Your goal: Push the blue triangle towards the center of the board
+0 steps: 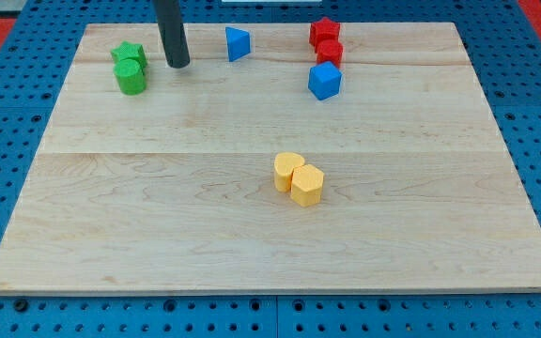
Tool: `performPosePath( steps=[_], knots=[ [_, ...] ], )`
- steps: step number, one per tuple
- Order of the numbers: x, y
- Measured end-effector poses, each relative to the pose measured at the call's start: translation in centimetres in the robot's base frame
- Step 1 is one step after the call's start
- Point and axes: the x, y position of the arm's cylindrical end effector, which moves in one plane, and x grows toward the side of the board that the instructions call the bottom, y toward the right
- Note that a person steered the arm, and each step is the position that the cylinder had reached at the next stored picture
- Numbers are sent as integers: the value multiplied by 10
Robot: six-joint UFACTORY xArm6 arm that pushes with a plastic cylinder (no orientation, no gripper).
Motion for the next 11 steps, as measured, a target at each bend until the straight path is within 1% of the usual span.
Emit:
performPosePath(
  steps=[1, 2, 3, 4, 5, 7, 8, 10, 11],
  knots=[
    [-29, -12],
    [-63, -5],
    [-66, 31],
    [-65, 53],
    [-55, 64],
    [6, 85],
    [32, 112],
    [68, 136],
    [69, 135]
  ],
)
